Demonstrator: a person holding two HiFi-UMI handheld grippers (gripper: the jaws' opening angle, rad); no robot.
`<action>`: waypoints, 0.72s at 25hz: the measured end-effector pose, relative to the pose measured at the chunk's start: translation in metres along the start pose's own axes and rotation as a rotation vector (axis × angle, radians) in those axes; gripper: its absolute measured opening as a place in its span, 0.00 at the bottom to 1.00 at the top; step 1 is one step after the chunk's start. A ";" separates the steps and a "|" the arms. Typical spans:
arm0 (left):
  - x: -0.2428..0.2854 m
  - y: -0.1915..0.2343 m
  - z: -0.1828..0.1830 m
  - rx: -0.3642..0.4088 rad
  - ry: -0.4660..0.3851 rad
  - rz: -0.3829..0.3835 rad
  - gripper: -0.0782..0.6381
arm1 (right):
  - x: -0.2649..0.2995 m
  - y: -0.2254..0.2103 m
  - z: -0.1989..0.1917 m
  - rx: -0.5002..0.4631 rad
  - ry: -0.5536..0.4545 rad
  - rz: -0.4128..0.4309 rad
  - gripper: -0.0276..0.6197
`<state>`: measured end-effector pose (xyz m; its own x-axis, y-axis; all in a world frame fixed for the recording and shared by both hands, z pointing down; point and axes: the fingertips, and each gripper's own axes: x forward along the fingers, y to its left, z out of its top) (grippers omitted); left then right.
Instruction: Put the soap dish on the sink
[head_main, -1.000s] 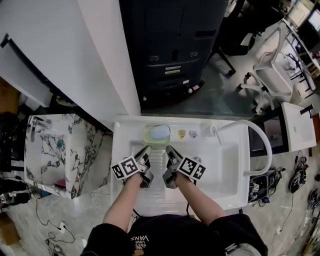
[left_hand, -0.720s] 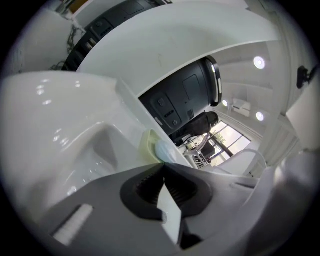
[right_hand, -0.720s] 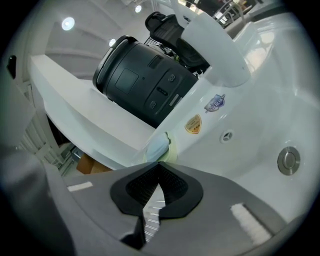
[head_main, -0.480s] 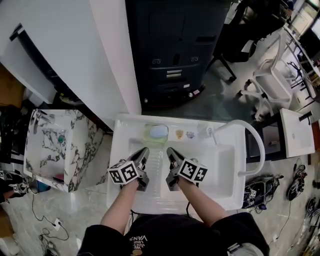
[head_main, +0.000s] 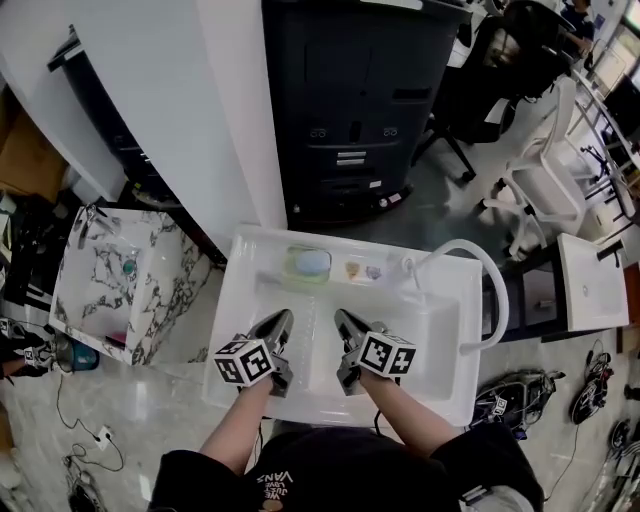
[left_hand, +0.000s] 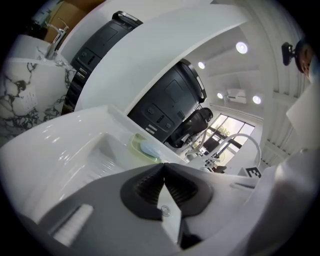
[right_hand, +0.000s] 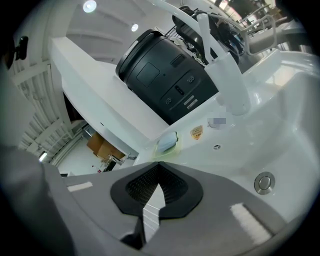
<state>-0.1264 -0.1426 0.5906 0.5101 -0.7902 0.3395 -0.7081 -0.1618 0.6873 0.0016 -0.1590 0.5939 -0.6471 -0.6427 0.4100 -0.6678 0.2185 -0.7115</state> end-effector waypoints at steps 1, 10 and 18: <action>-0.003 -0.004 -0.002 0.001 -0.005 0.001 0.18 | -0.004 0.001 -0.002 -0.005 0.005 0.006 0.05; -0.024 -0.043 -0.031 0.020 -0.032 -0.004 0.18 | -0.043 0.001 -0.018 -0.046 0.059 0.044 0.05; -0.044 -0.067 -0.063 0.029 -0.039 0.030 0.18 | -0.076 0.002 -0.027 -0.083 0.103 0.085 0.05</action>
<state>-0.0703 -0.0594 0.5699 0.4694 -0.8174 0.3339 -0.7367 -0.1542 0.6584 0.0399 -0.0900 0.5768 -0.7340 -0.5413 0.4102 -0.6346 0.3315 -0.6982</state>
